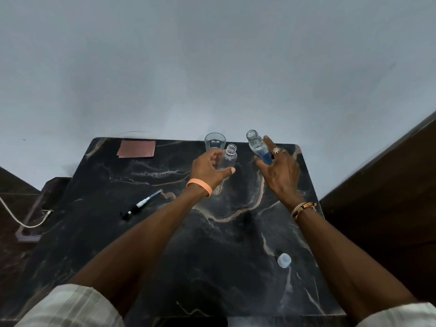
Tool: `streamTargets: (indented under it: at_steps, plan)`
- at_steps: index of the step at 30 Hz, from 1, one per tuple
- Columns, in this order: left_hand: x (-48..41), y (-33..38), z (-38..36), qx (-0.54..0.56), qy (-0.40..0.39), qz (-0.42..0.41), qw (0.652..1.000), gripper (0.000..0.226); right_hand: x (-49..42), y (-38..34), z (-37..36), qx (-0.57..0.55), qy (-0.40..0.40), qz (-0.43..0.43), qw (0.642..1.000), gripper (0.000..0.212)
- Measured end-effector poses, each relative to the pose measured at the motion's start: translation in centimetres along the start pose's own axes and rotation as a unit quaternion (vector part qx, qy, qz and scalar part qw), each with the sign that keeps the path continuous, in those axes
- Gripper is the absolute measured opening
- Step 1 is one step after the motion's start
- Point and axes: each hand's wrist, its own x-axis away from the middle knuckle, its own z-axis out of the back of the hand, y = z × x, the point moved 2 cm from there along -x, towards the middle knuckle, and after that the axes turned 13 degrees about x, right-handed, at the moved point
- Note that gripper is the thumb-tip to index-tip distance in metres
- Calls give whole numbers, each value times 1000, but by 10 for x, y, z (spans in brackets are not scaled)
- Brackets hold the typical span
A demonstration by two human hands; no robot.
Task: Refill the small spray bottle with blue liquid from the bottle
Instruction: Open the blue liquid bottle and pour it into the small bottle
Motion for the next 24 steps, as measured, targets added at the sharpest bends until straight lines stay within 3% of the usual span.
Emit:
streamTargets:
  at_steps: [8,24]
  plan:
    - [-29,44,4,11,0,-32,999,59,-50,-19,57,151,48,123,980,61]
    - [-49,92,8,26,14,-42,999,61,-83,-45,114,275,110,184,937,57]
